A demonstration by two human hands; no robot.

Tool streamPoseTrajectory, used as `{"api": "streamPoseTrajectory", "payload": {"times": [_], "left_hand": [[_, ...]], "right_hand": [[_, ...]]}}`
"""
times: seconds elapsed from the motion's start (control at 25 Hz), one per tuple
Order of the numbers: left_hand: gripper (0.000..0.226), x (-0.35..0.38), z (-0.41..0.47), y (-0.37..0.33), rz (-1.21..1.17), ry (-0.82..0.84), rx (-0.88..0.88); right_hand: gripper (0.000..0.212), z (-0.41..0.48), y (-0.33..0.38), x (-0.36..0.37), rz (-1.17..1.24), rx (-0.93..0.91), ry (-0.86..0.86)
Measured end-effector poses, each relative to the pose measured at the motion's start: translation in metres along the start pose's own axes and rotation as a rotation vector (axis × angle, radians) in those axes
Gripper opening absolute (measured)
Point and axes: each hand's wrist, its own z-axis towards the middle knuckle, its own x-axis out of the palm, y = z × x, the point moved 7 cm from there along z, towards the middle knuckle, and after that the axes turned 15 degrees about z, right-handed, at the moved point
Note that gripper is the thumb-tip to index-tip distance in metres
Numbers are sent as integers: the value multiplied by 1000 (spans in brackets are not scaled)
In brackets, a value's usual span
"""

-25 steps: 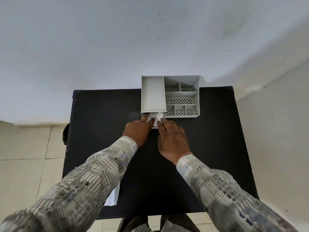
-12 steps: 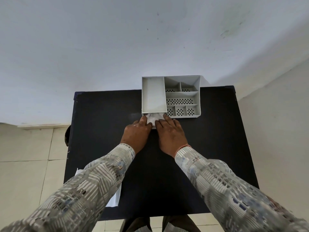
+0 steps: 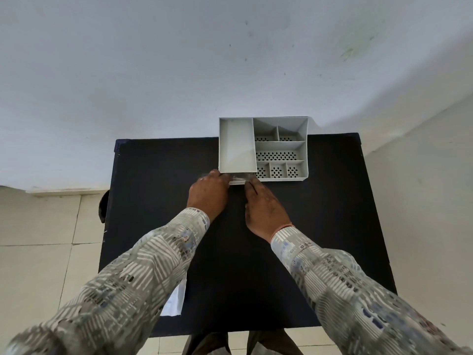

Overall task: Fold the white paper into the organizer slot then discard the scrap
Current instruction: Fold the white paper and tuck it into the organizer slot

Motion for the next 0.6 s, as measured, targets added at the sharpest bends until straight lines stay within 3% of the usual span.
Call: {"api": "streamPoseTrajectory", "payload": {"times": [0.24, 0.6], "left_hand": [[32, 3, -19, -9, 60, -17, 136], [36, 6, -19, 9, -109, 54, 155]], "right_hand": [[57, 0, 1, 3, -11, -12, 13], [56, 6, 19, -9, -66, 3, -1]]}}
